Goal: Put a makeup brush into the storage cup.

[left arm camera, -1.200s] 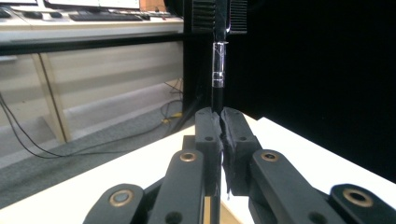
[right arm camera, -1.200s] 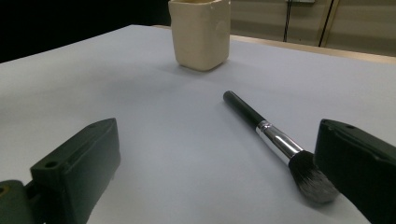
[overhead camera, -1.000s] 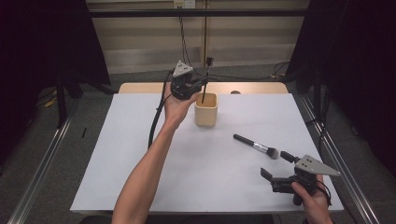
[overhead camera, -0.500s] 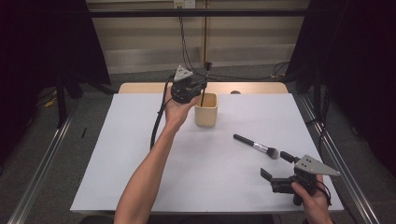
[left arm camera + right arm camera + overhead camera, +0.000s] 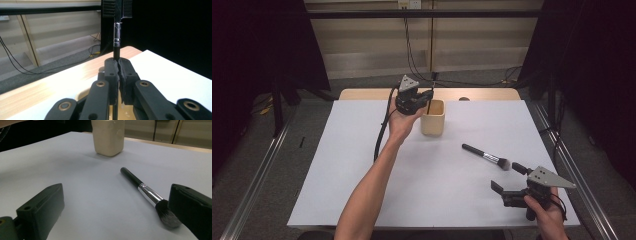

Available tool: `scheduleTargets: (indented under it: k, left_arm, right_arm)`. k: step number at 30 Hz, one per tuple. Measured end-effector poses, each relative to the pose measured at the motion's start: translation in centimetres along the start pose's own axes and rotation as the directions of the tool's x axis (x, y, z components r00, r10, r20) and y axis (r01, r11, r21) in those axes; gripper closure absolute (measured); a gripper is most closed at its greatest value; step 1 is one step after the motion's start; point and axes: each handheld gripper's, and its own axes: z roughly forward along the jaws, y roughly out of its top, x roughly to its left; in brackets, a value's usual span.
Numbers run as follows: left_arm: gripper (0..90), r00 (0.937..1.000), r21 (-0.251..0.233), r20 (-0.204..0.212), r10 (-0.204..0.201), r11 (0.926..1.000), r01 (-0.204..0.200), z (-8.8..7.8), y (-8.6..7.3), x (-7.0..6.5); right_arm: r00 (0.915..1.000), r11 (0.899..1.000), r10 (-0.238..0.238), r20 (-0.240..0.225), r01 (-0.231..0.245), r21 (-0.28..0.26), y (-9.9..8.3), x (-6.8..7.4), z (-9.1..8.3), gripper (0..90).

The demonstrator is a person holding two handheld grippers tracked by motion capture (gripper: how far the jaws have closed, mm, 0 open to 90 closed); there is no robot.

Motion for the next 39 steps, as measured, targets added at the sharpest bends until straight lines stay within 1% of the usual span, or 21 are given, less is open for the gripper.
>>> scheduleTargets:
  k: [7,12,15,16,18,24,29,31,33,35,37,39]
  left_arm:
    - [86.1,0.9999,0.006,-0.003,-0.013,0.9999,0.013,0.0,-0.6,0.1]
    - [86.1,1.0,0.013,0.002,-0.009,0.9999,0.009,0.0,-1.0,0.2]
    - [86.1,0.9999,0.016,-0.007,-0.011,0.9998,0.011,-0.1,-1.3,0.3]
    - [86.1,0.9998,0.012,-0.015,-0.014,0.9998,0.014,-0.1,-1.4,0.3]
    - [86.1,0.9996,0.014,-0.015,-0.025,0.9996,0.025,0.0,-1.7,0.4]
    - [86.1,0.9997,0.028,-0.015,-0.022,0.9994,0.022,0.0,-2.5,0.5]
    - [86.1,0.9997,0.041,-0.017,-0.019,0.9989,0.02,0.1,-2.8,0.6]
    - [86.0,0.9998,0.042,-0.017,-0.01,0.9991,0.01,0.1,-2.9,0.5]
    - [86.0,0.9998,0.043,-0.013,-0.014,0.999,0.015,0.1,-3.1,0.5]
    - [85.9,0.9999,0.054,-0.013,-0.01,0.9985,0.011,0.1,-3.2,0.6]
    - [85.8,0.9996,0.055,-0.017,-0.021,0.9983,0.021,0.2,-3.3,0.6]
    - [85.8,0.9996,0.062,-0.025,-0.015,0.9979,0.016,0.1,-3.3,0.6]
  right_arm:
    - [1.0,1.0,0.003,0.002,-0.003,-0.002,0.0,0.0,0.0,0.2]
    - [1.0,1.0,0.001,0.002,-0.001,-0.001,0.0,0.0,0.0,0.2]
    - [1.0,1.0,0.002,0.002,-0.002,-0.002,0.0,0.0,0.0,0.2]
    - [1.0,1.0,0.003,0.001,-0.003,-0.003,0.0,0.0,0.0,0.2]
    - [1.0,1.0,0.003,0.003,-0.003,-0.002,0.0,0.0,0.0,0.2]
    - [1.0,1.0,0.001,0.0,-0.001,-0.003,0.0,0.0,0.0,0.2]
    - [1.0,1.0,0.006,0.001,-0.006,-0.006,0.0,0.1,0.0,0.2]
    - [1.0,1.0,0.005,0.001,-0.005,-0.005,0.0,0.1,0.0,0.2]
    - [1.0,1.0,0.005,0.001,-0.005,-0.005,0.0,0.0,0.0,0.2]
    - [1.0,1.0,0.003,0.0,-0.003,-0.006,0.0,0.0,0.0,0.2]
    - [1.0,1.0,0.003,0.001,-0.003,-0.006,0.0,0.0,0.0,0.2]
    - [1.0,1.0,0.004,0.0,-0.004,-0.006,0.0,0.0,0.0,0.2]
